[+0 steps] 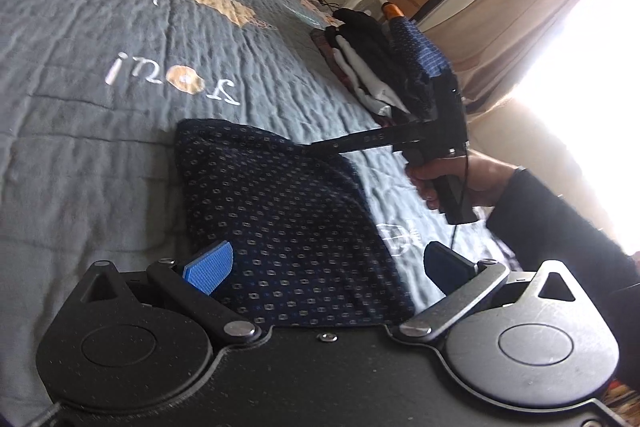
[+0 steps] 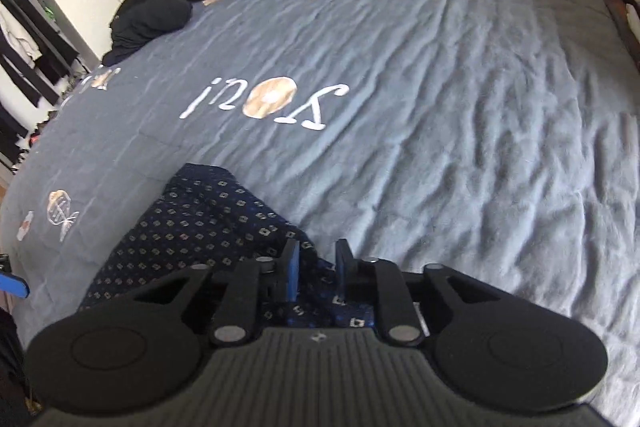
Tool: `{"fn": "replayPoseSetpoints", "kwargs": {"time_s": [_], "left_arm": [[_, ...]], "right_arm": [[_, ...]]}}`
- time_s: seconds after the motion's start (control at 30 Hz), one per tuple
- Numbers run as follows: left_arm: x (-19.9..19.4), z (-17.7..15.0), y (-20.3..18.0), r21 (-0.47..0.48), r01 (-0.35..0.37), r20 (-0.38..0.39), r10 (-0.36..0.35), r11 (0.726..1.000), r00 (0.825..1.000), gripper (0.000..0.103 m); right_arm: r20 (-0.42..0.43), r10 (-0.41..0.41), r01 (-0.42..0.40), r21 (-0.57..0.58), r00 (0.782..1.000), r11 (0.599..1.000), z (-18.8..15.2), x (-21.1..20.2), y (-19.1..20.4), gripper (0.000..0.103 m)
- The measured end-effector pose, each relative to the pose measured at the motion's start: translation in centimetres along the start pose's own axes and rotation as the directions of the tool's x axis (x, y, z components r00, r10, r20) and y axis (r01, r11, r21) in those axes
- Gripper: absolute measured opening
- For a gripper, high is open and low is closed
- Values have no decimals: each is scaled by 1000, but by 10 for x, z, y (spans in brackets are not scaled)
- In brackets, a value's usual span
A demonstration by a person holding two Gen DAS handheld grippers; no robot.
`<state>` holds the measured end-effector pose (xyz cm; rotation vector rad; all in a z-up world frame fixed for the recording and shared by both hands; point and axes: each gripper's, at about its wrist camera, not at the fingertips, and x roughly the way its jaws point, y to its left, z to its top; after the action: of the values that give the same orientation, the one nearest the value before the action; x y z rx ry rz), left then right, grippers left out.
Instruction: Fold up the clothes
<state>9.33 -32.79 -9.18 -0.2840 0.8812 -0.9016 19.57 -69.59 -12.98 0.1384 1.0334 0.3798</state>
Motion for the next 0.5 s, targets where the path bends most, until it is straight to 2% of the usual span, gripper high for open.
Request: {"fn": "replayPoseSetpoints", "kwargs": {"time_s": [0.07, 0.3, 0.4, 0.43, 0.47, 0.5], "left_arm": [[2, -1, -2, 26, -43, -1, 43, 999, 999, 102], [12, -6, -6, 106, -178, -25, 182, 978, 983, 102], [12, -7, -8, 120, -195, -24, 199, 973, 980, 102], [11, -7, -9, 124, -198, -21, 202, 972, 979, 102], [11, -7, -10, 124, -199, -18, 203, 972, 979, 102], [10, -7, -10, 123, -199, -15, 202, 972, 979, 102]], "right_arm": [[3, -25, 25, 24, 1000, 999, 0, 2, -3, 44], [-23, -51, 52, 29, 998, 998, -3, 13, -2, 45], [-31, -48, 49, 11, 998, 999, -4, 16, 3, 40], [-31, -50, 50, 7, 998, 999, -4, 17, 5, 34], [-27, -49, 49, 9, 998, 999, -3, 16, 5, 24], [-21, -46, 46, 13, 999, 999, -3, 15, 6, 20]]}}
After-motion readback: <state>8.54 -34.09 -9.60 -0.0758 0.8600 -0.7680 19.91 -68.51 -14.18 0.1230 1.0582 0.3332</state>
